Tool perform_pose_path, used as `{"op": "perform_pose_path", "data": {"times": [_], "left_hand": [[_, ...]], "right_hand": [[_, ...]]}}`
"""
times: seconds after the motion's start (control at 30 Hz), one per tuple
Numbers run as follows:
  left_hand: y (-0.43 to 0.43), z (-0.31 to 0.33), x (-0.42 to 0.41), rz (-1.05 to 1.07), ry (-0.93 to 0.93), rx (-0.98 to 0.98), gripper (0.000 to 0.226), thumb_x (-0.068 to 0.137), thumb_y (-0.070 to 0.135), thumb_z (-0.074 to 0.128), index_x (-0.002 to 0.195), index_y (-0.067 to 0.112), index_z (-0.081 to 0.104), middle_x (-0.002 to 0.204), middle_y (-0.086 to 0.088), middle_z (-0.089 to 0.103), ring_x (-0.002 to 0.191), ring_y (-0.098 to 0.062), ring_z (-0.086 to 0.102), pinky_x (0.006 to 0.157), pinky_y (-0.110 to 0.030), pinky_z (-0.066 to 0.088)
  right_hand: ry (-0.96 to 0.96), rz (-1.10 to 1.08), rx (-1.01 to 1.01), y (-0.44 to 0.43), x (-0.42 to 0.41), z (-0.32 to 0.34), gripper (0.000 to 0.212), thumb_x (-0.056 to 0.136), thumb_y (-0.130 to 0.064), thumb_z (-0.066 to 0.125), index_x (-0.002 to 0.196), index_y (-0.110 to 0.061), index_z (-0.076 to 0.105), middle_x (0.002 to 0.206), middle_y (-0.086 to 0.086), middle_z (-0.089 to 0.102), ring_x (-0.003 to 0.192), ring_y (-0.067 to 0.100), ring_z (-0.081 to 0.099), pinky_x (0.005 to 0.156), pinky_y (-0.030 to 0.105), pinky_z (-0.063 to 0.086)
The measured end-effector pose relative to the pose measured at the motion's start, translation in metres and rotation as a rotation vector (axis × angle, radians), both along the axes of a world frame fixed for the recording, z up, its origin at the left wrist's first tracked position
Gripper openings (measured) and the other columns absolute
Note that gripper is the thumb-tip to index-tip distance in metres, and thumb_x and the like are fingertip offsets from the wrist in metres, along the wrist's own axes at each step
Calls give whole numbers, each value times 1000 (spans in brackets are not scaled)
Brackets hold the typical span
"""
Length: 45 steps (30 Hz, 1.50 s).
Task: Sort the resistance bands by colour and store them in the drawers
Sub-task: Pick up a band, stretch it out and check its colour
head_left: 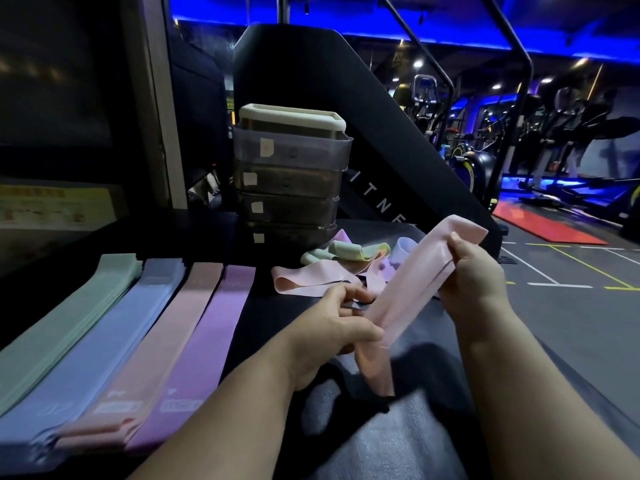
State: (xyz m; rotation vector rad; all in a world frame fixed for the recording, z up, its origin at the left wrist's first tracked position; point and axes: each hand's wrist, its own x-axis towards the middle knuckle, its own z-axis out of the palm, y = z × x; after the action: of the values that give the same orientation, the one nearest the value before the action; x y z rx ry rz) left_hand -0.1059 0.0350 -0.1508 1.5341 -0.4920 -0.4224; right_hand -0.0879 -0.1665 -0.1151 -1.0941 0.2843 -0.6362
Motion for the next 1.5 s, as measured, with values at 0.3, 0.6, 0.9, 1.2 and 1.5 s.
{"op": "perform_pose_path", "data": {"times": [0.3, 0.6, 0.9, 1.2, 1.5], "left_hand": [[-1, -11, 8, 334, -180, 252, 23, 79, 26, 74, 62, 27, 58, 70, 5, 63, 66, -15, 56, 70, -32, 50], [0, -5, 5, 229, 70, -19, 16, 99, 9, 50, 86, 14, 58, 78, -4, 62, 61, -12, 57, 66, -32, 50], [-1, 0, 3, 201, 173, -111, 32, 68, 3, 59, 99, 10, 61, 92, -12, 67, 81, -26, 61, 78, -42, 51], [3, -3, 3, 535, -410, 589, 6, 80, 16, 57, 81, 22, 55, 92, 6, 61, 88, -19, 57, 68, -26, 43], [7, -11, 12, 476, -224, 433, 5, 89, 18, 63, 85, 17, 67, 78, 1, 67, 72, -16, 61, 72, -28, 50]], "right_hand": [[28, 18, 99, -3, 0, -3, 20, 102, -18, 44, 116, -5, 51, 74, 12, 73, 64, 18, 72, 65, 34, 54], [92, -3, 64, -7, 8, -10, 16, 102, -22, 46, 108, -8, 52, 87, 11, 67, 76, 18, 66, 59, 29, 49], [57, -5, 151, -10, 7, -9, 20, 101, -17, 47, 114, -3, 53, 87, 14, 72, 73, 19, 70, 64, 33, 54], [46, -38, 147, -12, 6, -8, 20, 102, -15, 45, 119, -7, 51, 88, 9, 63, 68, 12, 63, 71, 31, 51], [2, -88, 224, -30, 16, -16, 31, 100, -14, 50, 129, -4, 51, 114, 15, 62, 81, 17, 66, 67, 31, 54]]}}
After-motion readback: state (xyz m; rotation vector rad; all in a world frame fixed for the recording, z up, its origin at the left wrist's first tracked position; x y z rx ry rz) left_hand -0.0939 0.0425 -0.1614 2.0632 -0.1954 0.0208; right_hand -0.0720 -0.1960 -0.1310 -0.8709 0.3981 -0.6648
